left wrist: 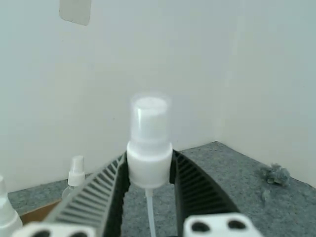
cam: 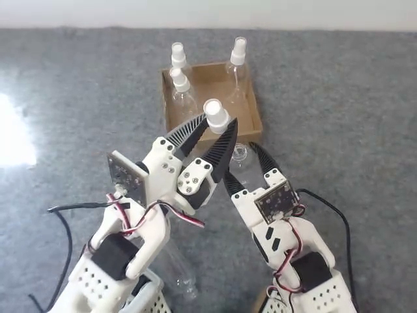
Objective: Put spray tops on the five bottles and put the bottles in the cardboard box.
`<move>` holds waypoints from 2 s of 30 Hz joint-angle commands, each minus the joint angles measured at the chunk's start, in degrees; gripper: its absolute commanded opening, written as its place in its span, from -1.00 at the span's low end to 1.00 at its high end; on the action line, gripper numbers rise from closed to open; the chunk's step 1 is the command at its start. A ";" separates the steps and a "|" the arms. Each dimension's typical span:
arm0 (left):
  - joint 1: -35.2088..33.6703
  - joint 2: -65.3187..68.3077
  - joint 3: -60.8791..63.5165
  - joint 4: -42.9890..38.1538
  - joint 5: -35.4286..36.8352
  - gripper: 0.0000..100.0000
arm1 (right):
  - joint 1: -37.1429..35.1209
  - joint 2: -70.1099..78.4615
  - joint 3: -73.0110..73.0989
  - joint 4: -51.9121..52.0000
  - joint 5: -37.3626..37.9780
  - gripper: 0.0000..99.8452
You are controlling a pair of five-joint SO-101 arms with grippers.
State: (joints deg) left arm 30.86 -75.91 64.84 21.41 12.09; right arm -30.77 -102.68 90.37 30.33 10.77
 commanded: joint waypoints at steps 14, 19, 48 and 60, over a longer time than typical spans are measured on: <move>4.31 -0.26 2.86 -0.44 -2.37 -0.93 | 0.13 -1.36 -4.75 3.74 1.41 -0.85; 4.31 -0.26 3.47 -0.53 -2.29 -0.93 | 0.13 -1.36 -6.86 6.02 1.41 -0.85; 4.40 -0.44 1.89 6.33 -5.89 -0.71 | -0.31 -1.36 -11.52 3.21 1.85 -0.85; 3.96 -0.79 0.66 8.26 -5.80 -0.59 | -0.31 -1.36 -11.25 3.65 1.76 -0.85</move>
State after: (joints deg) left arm 35.08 -75.91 69.85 29.41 6.73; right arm -30.86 -102.68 82.90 34.99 11.74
